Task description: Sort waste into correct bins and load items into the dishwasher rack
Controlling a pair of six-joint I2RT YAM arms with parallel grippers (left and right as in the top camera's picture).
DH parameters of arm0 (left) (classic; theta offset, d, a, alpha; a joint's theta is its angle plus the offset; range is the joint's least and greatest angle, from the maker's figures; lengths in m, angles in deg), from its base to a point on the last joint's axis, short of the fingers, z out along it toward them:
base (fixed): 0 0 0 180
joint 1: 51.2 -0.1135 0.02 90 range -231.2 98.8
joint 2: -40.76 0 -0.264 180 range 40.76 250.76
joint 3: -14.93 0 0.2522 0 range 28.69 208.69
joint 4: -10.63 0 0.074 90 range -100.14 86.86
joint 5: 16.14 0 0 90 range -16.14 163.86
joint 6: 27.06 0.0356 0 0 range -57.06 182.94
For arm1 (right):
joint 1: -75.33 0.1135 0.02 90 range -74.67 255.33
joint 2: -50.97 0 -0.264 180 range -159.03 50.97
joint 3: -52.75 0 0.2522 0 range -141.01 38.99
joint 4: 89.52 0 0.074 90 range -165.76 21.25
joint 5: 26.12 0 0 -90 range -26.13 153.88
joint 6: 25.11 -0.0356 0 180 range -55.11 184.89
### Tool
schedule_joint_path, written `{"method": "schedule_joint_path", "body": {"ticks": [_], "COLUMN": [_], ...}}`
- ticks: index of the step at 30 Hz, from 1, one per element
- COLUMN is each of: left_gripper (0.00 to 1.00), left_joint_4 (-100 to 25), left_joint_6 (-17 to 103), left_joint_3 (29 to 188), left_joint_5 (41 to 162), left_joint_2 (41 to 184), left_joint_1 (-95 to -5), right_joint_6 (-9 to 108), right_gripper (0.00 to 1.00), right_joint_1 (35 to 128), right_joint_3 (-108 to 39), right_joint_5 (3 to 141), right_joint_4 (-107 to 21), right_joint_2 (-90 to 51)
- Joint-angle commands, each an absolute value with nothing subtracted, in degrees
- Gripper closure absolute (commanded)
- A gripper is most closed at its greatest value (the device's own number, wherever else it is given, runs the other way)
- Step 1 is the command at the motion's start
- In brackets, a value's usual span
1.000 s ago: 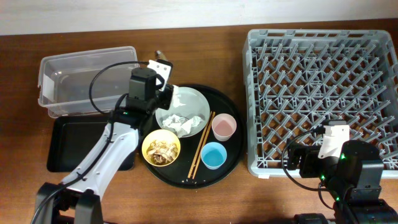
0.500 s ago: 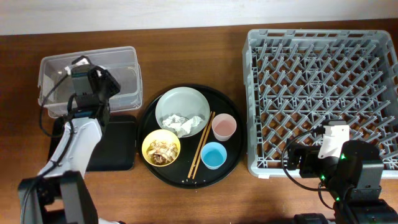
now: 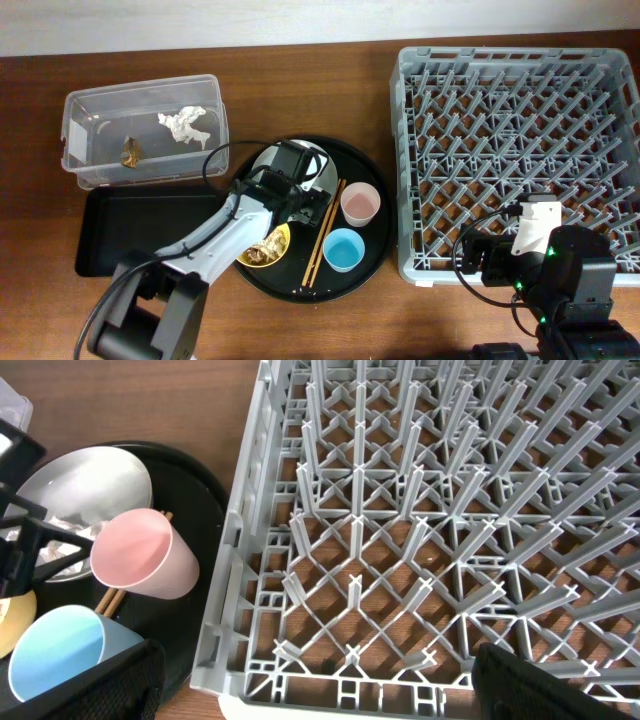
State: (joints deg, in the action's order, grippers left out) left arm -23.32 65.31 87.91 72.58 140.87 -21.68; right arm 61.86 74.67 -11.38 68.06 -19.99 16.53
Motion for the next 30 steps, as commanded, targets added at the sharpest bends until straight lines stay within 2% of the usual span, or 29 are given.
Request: {"method": "schedule_joint_path", "body": {"ticks": [1, 2, 3, 6, 10, 13, 15, 17, 20, 21, 22, 24, 25, 27, 29, 30], "left_gripper": [0.24, 0.31, 0.72, 1.00, 1.00, 1.00, 1.00, 1.00, 1.00, 0.98, 0.77, 0.58, 0.53, 0.52, 0.65, 0.65], "left_joint_4": [-25.3, -26.4, -26.7, -25.7, -27.5, -26.2, -23.9, -21.3, -18.1, -17.7, -17.5, -17.2, -17.4, -23.4, -33.3, -37.0], "left_joint_6": [66.1, 66.1, 66.1, 66.1, 61.9, 54.8, 47.7, 42.3, 41.5, 41.5, 41.6, 43.5, 43.6, 44.2, 44.1, 44.1], "left_joint_3": [87.8, 87.8, 87.8, 89.1, 95.5, 95.7, 95.7, 95.7, 95.7, 95.7, 95.7, 95.9, 95.9, 95.9, 95.9, 95.9], "left_joint_5": [69.7, 69.7, 69.7, 69.5, 65.9, 65.8, 65.0, 65.0, 64.6, 64.6, 64.6, 64.6, 64.6, 64.1, 58.5, 54.6], "left_joint_2": [143.3, 144.7, 145.4, 145.2, 139.4, 130.4, 130.3, 131.4, 136.2, 136.8, 136.9, 133.4, 131.8, 127.7, 125.7, 125.9], "left_joint_1": [-21.6, -21.6, -21.6, -21.6, -24.7, -36.0, -45.9, -51.6, -55.0, -55.0, -55.0, -55.0, -55.0, -55.0, -55.0, -55.0], "right_joint_6": [61.4, 61.4, 61.4, 61.4, 61.4, 61.4, 61.4, 61.4, 61.4, 61.4, 61.4, 61.4, 61.4, 61.4, 61.4, 61.4], "right_gripper": [0.01, 0.02, 0.01, 0.01, 0.01, 0.01, 0.01, 0.01, 0.02, 0.01, 0.01, 0.01, 0.01, 0.01, 0.01, 0.01], "right_joint_1": [74.9, 74.9, 74.9, 74.9, 74.9, 74.9, 74.9, 74.9, 74.9, 74.9, 74.9, 74.9, 74.9, 74.9, 74.9, 74.9], "right_joint_3": [-12.3, -12.3, -12.3, -12.3, -12.3, -12.3, -12.3, -12.3, -12.3, -12.3, -12.3, -12.3, -12.3, -12.3, -12.3, -12.3], "right_joint_5": [68.2, 68.2, 68.2, 68.2, 68.2, 68.2, 68.2, 68.2, 68.2, 68.2, 68.2, 68.2, 68.2, 68.2, 68.2, 68.2], "right_joint_4": [-20.0, -20.0, -20.0, -20.0, -20.0, -20.0, -20.0, -20.0, -20.0, -20.0, -20.0, -20.0, -20.0, -19.9, -19.9, -19.9], "right_joint_2": [16.7, 16.7, 16.7, 16.7, 16.7, 16.7, 16.7, 16.7, 16.7, 16.7, 16.7, 16.7, 16.7, 16.7, 16.7, 16.7]}}
